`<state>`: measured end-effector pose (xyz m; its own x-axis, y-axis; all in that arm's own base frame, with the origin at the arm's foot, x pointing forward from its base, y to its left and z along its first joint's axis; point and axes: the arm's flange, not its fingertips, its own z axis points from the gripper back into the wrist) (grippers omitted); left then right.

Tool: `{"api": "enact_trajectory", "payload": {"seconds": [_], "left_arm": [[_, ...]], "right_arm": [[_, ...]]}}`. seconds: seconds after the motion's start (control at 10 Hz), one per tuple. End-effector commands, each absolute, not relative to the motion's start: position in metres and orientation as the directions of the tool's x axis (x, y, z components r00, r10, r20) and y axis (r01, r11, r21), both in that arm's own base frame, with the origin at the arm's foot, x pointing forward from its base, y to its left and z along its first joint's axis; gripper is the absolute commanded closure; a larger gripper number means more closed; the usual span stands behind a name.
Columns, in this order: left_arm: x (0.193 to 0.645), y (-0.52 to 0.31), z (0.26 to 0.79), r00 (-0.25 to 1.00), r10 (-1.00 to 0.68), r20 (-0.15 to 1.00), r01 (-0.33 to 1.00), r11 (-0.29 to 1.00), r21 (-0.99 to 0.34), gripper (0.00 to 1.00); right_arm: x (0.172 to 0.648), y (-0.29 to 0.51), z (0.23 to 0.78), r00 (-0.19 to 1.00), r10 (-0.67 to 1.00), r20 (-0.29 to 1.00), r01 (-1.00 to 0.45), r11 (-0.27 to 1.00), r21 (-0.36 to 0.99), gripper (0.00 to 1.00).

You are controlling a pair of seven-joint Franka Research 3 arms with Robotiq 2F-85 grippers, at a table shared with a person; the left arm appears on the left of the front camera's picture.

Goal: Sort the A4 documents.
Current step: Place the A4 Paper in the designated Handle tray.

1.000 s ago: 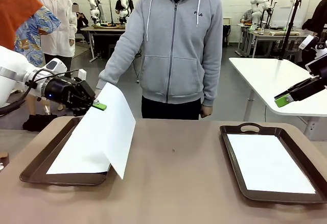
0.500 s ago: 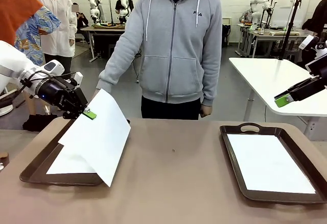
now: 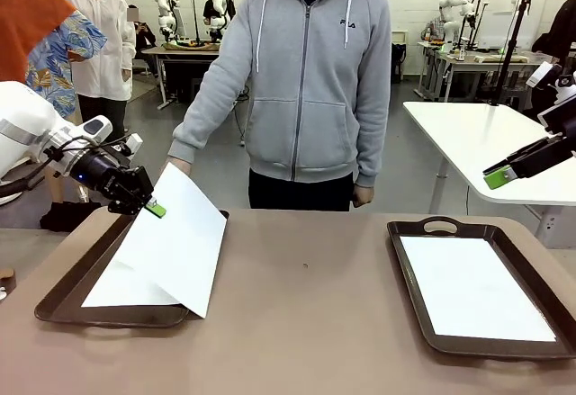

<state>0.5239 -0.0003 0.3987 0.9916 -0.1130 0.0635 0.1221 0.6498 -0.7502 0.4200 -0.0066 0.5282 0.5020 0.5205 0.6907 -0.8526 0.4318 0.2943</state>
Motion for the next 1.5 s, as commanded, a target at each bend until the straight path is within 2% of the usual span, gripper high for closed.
{"api": "enact_trajectory", "payload": {"seconds": [0.0, 0.4, 0.9, 1.4], "left_arm": [[0.524, 0.004, 0.397, 0.996, -0.090, 0.002, 0.068, 0.742, -0.667, 0.99], [0.526, 0.014, 0.402, 0.994, -0.079, -0.073, 0.024, 0.828, -0.560, 0.99], [0.539, 0.020, 0.392, 0.997, -0.077, -0.021, 0.059, 0.890, -0.452, 0.99], [0.546, 0.027, 0.370, 0.996, -0.091, 0.003, 0.084, 0.910, -0.407, 0.99]], "right_arm": [[0.420, -0.006, 0.528, 0.499, 0.520, 0.693, -0.855, 0.427, 0.295, 0.00], [0.420, -0.006, 0.528, 0.499, 0.520, 0.693, -0.855, 0.427, 0.295, 0.00], [0.420, -0.006, 0.528, 0.499, 0.520, 0.693, -0.855, 0.427, 0.295, 0.00], [0.420, -0.006, 0.528, 0.499, 0.520, 0.693, -0.855, 0.427, 0.295, 0.00]]}}
